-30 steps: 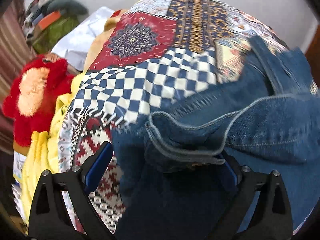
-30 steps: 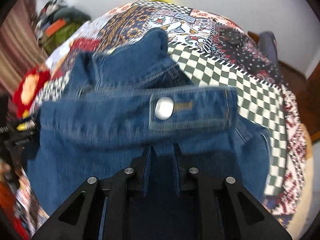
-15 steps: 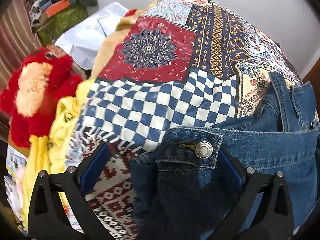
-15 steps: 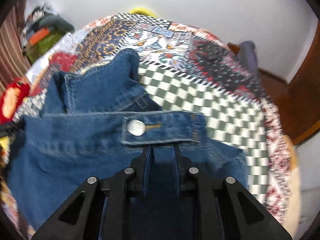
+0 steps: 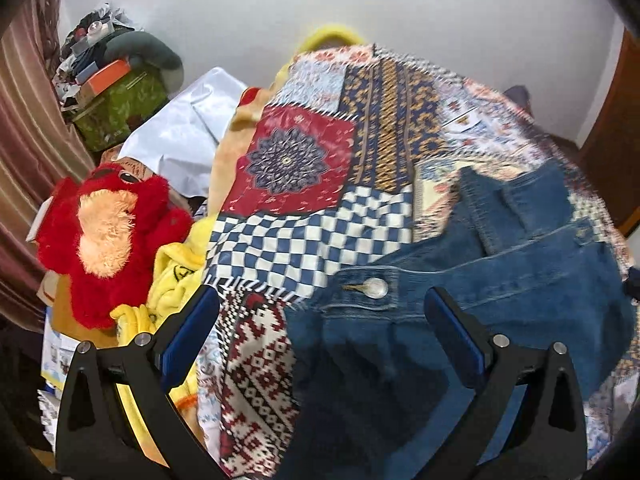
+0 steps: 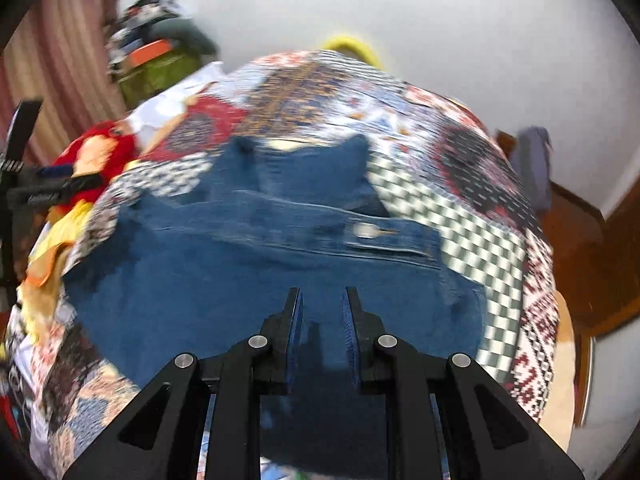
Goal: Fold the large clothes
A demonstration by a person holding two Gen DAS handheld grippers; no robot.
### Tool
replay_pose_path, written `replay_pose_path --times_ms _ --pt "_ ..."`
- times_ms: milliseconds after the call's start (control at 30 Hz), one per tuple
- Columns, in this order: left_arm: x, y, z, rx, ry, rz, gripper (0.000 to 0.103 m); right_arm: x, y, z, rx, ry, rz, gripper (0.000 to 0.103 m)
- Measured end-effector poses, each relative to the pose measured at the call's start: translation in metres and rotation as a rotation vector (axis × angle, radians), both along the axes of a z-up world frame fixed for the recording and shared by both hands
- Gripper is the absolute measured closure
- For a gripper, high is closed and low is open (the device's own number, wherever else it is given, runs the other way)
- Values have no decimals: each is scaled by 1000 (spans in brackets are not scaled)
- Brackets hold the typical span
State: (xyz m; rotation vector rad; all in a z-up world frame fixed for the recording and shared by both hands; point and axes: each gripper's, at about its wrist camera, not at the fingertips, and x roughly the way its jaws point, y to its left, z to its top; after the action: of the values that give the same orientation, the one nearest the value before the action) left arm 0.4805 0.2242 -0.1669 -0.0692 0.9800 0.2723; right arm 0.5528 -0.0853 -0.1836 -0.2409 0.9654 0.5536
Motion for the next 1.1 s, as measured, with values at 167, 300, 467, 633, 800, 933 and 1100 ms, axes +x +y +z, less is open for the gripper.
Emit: replay_pose_path --times_ms 167,300,467,633,800,933,1100 --pt "-18 -21 -15 59 47 -57 0 -27 40 -7 -10 18 113 87" --pt "-30 -28 -53 134 138 -81 0 -32 59 -36 -87 61 142 88" --pt "-46 5 -104 213 248 6 0 -24 50 -75 -71 158 126 88" --pt "-63 37 -112 50 210 58 0 -20 28 -72 -18 186 91 88" --pt "-79 57 -117 172 251 110 0 -21 12 -71 2 201 68 88" --pt "-89 53 -109 195 242 75 2 -29 -4 -71 -112 123 32 88" --pt "-97 38 -88 229 211 58 2 -28 -39 -69 -87 139 -7 88"
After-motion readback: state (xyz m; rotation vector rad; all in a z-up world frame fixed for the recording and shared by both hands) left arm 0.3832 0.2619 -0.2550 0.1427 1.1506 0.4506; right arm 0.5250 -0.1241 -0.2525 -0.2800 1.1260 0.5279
